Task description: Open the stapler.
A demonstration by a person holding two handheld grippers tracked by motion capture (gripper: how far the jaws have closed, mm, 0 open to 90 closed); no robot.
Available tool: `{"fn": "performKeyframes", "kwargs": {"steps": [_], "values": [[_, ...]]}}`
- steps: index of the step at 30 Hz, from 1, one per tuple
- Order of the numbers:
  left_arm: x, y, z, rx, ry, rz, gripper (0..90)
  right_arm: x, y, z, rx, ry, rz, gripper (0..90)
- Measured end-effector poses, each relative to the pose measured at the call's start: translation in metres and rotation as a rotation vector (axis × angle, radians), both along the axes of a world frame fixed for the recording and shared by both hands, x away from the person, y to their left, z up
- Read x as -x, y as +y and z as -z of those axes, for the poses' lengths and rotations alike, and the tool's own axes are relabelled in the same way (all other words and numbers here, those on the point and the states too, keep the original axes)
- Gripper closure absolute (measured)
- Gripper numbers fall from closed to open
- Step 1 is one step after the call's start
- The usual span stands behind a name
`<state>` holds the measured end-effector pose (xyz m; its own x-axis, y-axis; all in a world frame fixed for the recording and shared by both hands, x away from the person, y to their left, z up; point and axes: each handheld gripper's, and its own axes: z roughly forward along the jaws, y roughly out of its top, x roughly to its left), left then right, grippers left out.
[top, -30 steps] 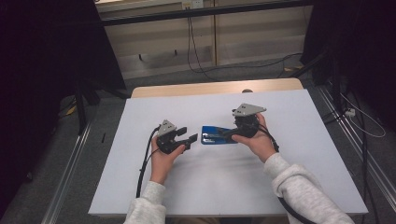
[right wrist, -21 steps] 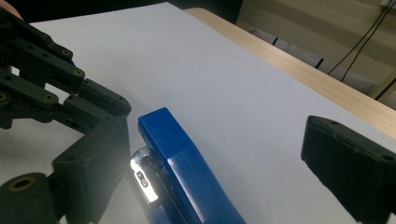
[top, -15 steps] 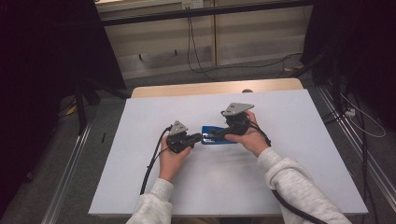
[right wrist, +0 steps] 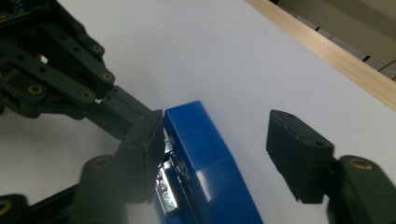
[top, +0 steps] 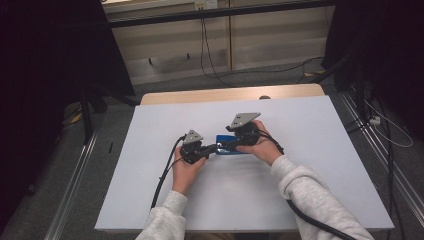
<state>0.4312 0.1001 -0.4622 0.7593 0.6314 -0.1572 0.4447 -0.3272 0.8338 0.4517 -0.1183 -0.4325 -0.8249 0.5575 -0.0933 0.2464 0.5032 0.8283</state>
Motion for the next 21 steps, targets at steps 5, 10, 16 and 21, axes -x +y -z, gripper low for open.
{"fn": "performKeyframes", "kwargs": {"steps": [5, 10, 16, 21], "values": [[-0.0007, -0.0051, -0.0001, -0.028, 0.001, 0.019, 90.0, -0.0006, 0.0004, 0.0034, 0.02, 0.001, -0.018, 46.5], [-0.0011, -0.0067, 0.0002, -0.016, 0.012, 0.023, 90.0, -0.0012, 0.0, 0.0067, 0.045, 0.012, -0.041, 50.4], [-0.0008, -0.0075, -0.0001, -0.023, 0.008, 0.032, 89.6, -0.0027, -0.0025, 0.0082, 0.072, 0.0, -0.078, 54.9], [-0.0012, -0.0092, 0.0003, -0.012, 0.009, 0.038, 89.8, -0.0037, -0.0034, 0.0041, 0.138, -0.033, -0.137, 58.7]]}}
